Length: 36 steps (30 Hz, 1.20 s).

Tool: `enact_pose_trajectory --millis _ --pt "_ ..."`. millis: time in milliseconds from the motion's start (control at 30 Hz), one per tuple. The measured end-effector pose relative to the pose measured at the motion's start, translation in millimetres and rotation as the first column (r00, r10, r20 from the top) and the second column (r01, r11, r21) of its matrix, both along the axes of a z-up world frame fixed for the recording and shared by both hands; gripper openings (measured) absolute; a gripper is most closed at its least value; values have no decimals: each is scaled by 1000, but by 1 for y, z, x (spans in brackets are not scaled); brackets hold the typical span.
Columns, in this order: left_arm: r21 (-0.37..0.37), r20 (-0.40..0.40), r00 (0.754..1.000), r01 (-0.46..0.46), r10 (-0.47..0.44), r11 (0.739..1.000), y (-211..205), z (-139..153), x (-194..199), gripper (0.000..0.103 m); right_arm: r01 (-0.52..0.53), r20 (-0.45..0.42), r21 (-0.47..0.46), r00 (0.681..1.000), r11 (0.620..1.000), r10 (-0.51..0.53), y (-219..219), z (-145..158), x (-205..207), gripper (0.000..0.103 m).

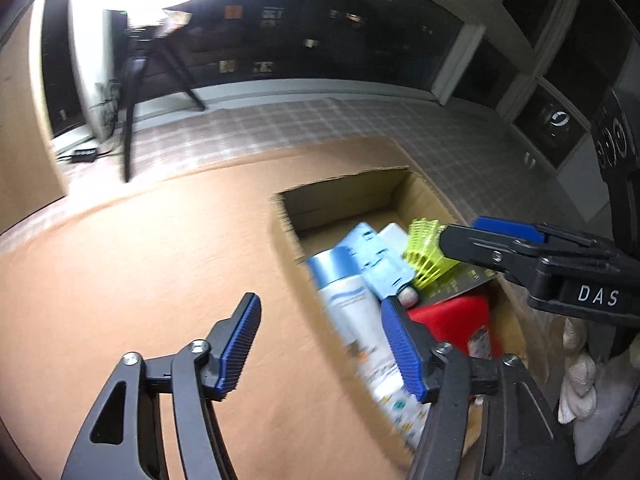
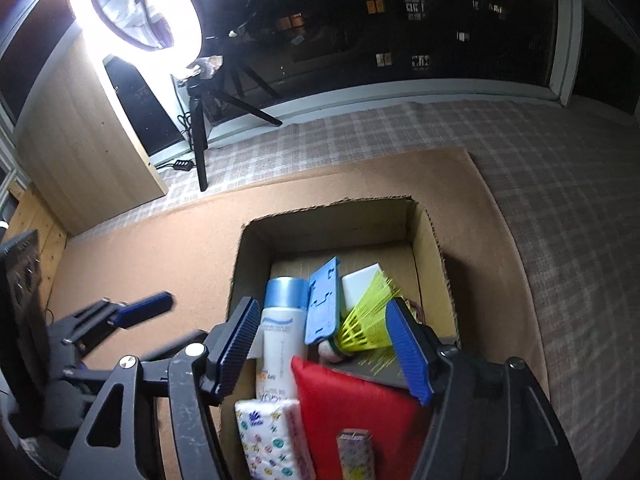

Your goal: Organize objects

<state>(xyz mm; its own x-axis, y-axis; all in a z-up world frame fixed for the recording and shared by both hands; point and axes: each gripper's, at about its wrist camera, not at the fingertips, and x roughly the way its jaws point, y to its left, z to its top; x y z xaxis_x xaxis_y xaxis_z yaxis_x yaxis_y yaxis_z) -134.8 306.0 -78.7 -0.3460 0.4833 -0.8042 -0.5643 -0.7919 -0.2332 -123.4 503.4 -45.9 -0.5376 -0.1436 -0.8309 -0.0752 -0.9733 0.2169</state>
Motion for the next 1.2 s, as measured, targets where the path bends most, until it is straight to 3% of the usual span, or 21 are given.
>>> enact_pose_trajectory --millis 267,533,700,933,1200 --pt "-11 -63 992 -109 108 994 -72 32 24 77 -53 -44 147 997 988 60 -57 16 29 65" --pt "-49 -109 977 -191 185 980 -146 51 55 82 -77 -105 172 990 982 96 -116 27 55 66" --pt "-74 -119 965 -245 235 967 -192 52 73 82 -86 -110 235 987 968 114 -149 15 62 68" --pt "-113 -115 947 -312 299 943 -251 43 91 86 -116 -69 184 989 976 131 -186 -2 74 68" --pt "-131 -96 925 -378 368 916 -305 30 103 86 -115 -73 158 989 981 127 -230 5 95 68"
